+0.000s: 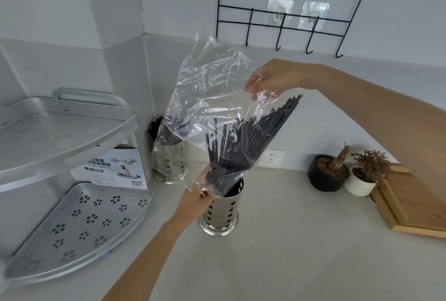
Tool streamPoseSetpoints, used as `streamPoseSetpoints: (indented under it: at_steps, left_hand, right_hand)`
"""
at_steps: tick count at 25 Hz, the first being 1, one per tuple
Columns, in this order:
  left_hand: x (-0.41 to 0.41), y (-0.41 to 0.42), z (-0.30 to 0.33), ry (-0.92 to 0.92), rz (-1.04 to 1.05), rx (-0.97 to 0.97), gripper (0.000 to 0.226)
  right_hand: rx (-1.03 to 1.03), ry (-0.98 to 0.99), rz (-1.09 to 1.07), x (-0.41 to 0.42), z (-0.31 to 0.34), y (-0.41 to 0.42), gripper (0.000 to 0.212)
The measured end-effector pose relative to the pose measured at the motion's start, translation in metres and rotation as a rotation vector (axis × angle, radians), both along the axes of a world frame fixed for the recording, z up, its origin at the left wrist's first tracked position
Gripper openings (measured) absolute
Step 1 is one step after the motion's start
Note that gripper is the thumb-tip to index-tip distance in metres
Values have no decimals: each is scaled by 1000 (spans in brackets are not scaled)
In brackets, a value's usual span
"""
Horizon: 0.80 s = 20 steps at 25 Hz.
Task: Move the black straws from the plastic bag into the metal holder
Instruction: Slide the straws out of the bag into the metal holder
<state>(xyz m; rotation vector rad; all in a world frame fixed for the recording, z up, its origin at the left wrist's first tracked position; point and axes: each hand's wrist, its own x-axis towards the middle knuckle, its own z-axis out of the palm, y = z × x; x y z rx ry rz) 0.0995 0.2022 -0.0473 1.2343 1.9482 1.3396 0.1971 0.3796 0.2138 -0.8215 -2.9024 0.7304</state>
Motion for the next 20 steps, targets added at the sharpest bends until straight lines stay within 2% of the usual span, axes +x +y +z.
streamPoseSetpoints:
  at_steps: [3,6,8,10,11,14,16,20]
  left_hand:
    - [1,0,-1,-20,3,15,70]
    - [-4,-1,-4,-24,30,-7,69]
    - [-2,-4,-1,16,37,-80,57]
    - [0,-6,-2,74,62,-168,31]
    - [0,-6,-5,84,80,-203,27]
    - [3,-9,-7,34,98,-193,39]
    - [5,-15,-7,-29,65,-81,62]
    - [4,-23,-7,-306,90,63,56]
  right_hand:
    - [27,-24,25,-1,-5,-4,29]
    - [-17,4,9,-1,-6,-4,25]
    - [6,27,2,-2,-5,-3,25]
    - [29,58,-13,-2,-2,-2,21]
    - [33,56,-16,-2,-1,-2,18]
    - [30,24,-15,0,-6,0,5]
    - [32,27,-26,1,-11,2,5]
    - [51,44,-60,2,-14,5,18]
